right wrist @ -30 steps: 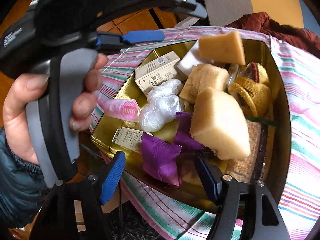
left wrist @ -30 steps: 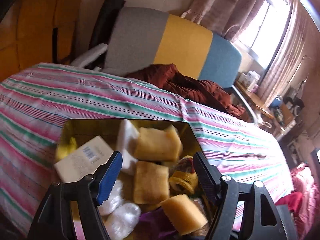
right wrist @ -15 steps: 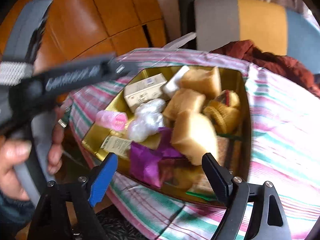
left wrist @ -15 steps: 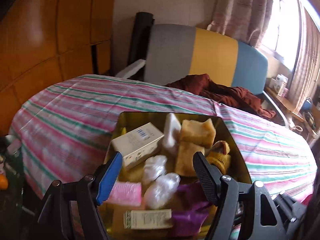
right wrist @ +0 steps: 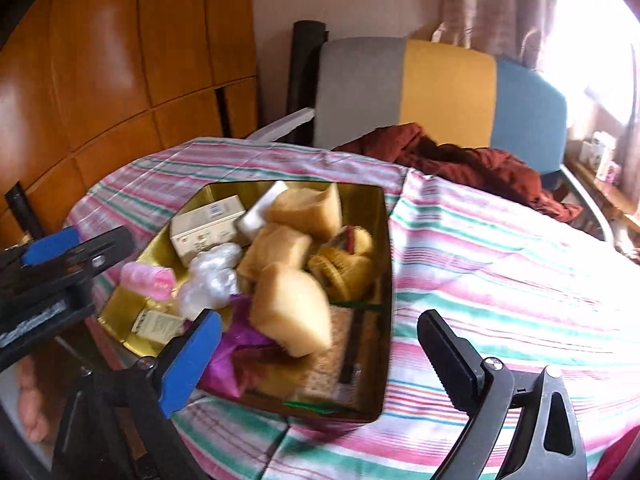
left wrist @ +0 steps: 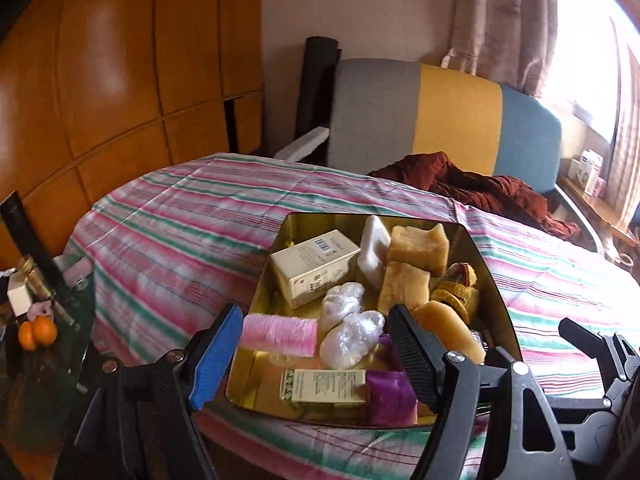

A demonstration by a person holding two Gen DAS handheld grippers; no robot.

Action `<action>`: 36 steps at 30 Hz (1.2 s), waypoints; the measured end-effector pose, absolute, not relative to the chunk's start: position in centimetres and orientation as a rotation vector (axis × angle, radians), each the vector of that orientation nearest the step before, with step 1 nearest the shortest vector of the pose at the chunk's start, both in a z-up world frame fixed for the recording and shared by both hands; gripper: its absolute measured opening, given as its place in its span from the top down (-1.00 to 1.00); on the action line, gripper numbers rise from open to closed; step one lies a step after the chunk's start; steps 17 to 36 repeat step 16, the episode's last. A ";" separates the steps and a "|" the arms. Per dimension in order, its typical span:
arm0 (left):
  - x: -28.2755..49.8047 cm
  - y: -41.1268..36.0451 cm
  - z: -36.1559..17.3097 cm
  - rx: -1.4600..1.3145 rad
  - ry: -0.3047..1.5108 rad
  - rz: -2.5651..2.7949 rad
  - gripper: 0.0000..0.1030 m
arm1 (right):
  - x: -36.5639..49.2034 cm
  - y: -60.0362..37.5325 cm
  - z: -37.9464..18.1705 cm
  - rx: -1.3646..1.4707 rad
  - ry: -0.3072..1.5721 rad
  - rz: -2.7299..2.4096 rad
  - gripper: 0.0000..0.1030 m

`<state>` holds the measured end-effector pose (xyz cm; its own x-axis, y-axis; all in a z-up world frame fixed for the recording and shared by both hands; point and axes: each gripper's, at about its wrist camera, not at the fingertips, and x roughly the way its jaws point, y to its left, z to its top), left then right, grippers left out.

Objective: Organize objects

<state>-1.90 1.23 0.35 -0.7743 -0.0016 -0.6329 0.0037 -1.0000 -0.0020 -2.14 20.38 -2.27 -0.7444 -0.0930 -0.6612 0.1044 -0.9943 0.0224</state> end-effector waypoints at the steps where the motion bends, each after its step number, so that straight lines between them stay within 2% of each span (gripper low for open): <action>1: -1.7 1.1 0.3 1.047 0.008 -2.939 -0.48 | -2.3 20.5 -2.4 1.078 0.014 -2.838 -0.94; 7: -1.1 0.3 -0.4 1.046 0.039 -2.930 -0.48 | -2.2 20.6 -3.0 1.091 -0.001 -2.824 -0.94; 11: -0.6 0.2 -0.3 0.977 0.001 -2.928 -0.30 | -2.2 20.2 -3.4 1.099 0.005 -2.815 -0.94; 36: -0.6 -0.1 -0.1 0.982 0.028 -2.927 -0.29 | -2.1 20.1 -3.4 1.095 0.003 -2.821 -0.94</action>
